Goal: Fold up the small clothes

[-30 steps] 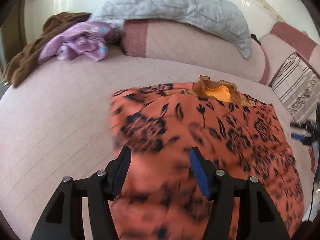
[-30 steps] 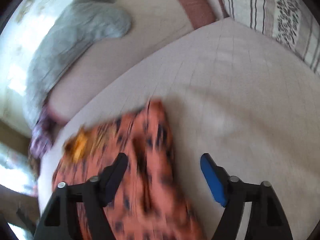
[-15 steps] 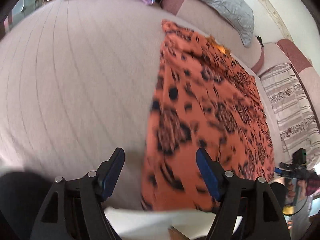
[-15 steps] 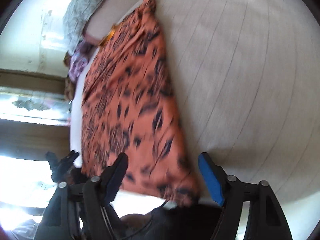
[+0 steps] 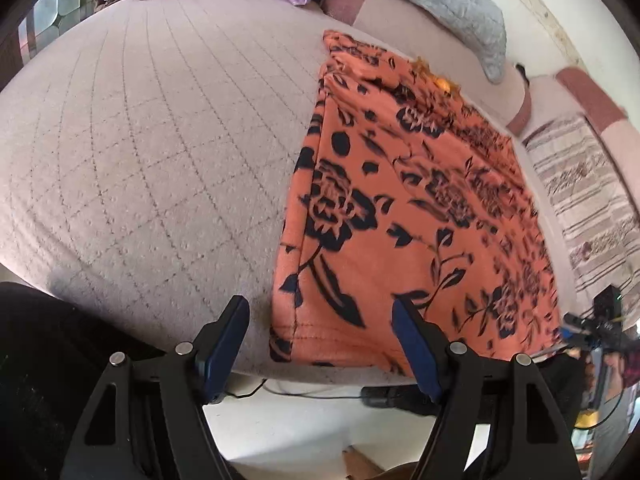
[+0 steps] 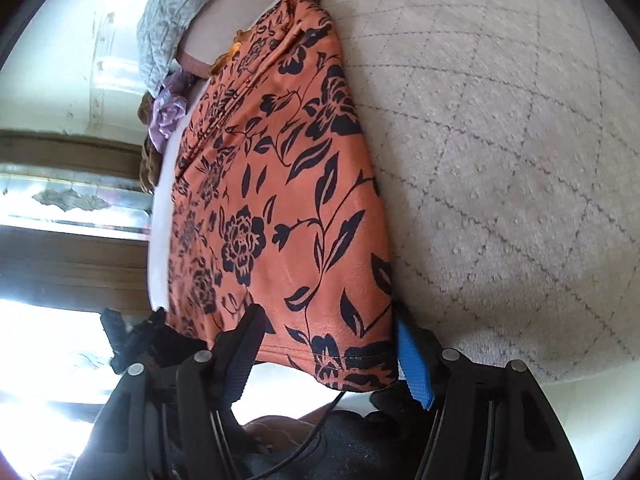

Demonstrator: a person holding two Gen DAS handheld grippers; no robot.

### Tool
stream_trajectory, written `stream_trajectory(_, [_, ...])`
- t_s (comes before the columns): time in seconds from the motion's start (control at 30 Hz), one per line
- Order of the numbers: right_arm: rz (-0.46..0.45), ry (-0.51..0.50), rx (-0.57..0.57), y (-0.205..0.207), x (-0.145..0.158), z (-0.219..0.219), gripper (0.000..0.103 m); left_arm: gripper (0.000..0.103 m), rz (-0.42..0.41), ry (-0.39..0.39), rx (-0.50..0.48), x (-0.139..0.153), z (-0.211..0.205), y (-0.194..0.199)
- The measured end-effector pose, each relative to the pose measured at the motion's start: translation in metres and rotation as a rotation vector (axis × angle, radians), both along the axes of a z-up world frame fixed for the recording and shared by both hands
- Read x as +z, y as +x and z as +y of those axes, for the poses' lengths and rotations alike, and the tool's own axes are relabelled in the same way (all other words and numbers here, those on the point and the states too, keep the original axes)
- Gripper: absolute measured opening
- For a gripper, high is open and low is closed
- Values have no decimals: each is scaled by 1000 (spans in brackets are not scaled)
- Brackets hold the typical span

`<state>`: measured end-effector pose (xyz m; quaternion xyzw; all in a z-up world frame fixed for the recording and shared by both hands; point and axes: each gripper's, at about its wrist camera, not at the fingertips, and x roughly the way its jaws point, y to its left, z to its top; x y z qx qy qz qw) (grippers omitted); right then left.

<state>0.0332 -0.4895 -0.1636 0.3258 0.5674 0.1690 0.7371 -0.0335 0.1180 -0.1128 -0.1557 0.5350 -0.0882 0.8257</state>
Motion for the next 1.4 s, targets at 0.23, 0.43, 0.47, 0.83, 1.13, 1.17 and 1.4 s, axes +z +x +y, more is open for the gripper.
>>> stream_trajectory(0.23, [25, -79, 21, 3, 4, 10, 68, 10, 23, -9, 2, -4, 2, 2])
stream_trajectory(0.43, [52, -222, 50, 3, 7, 22, 32, 11, -12, -5, -15, 8, -2, 0])
stream_trajectory(0.47, [55, -220, 44, 2, 7, 21, 32, 25, -9, 0, -22, 8, -4, 1])
stream_trajectory(0.83, [-41, -161, -32, -2, 42, 20, 14, 7, -99, -5, 4, 35, -3, 3])
stream_trajectory(1.13, [96, -70, -95, 8, 0, 6, 14, 8, -42, -20, 7, 15, 3, 13])
stream_trajectory(1.17, [51, -66, -103, 7, 12, 4, 14, 8, -65, 0, -4, 20, 1, 12])
stream_trajectory(1.4, [92, -35, -114, 20, 2, 5, 14, 8, -29, -38, -38, 19, -3, 38])
